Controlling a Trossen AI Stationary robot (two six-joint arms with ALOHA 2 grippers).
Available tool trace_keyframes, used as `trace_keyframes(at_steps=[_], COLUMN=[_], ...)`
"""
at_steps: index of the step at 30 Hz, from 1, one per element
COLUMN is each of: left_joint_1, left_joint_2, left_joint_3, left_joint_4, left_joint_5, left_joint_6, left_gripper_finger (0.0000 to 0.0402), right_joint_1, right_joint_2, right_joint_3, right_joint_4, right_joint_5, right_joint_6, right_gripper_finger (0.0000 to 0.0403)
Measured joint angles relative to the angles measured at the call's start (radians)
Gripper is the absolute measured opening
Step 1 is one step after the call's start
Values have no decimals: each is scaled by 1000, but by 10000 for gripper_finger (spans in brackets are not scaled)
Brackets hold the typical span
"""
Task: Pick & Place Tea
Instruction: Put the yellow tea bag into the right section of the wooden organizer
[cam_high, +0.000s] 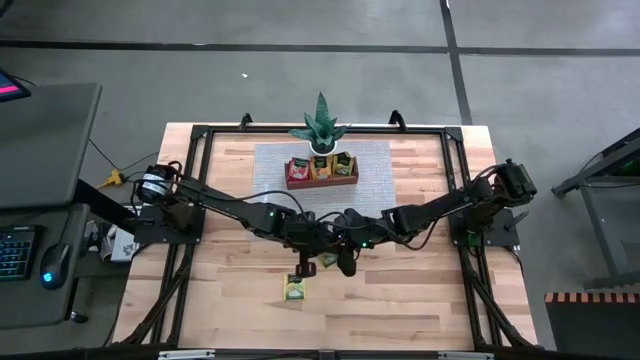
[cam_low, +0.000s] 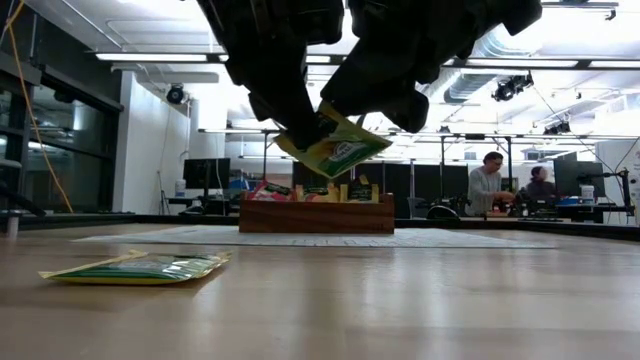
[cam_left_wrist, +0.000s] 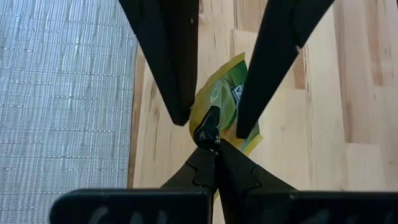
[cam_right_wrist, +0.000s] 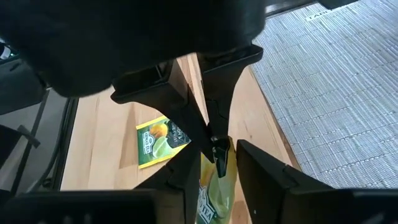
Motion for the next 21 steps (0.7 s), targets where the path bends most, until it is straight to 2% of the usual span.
trace_keyframes(at_steps=[10,18,21], left_joint_1=[0,0,-1], left_joint_2=[0,0,0], left_joint_3=[0,0,0], left_joint_4=[11,13,17], left_joint_5=[0,0,0], left_joint_6=[-8,-9,-9], left_gripper_finger=[0,0,0], right_joint_1=[0,0,0], right_joint_2=[0,0,0], right_joint_3=[0,0,0], right_joint_4=[0,-6,-6], right_joint_5=[-8,-30,-40], right_joint_6=[-10,-30,-40], right_gripper_finger=[73,12,4])
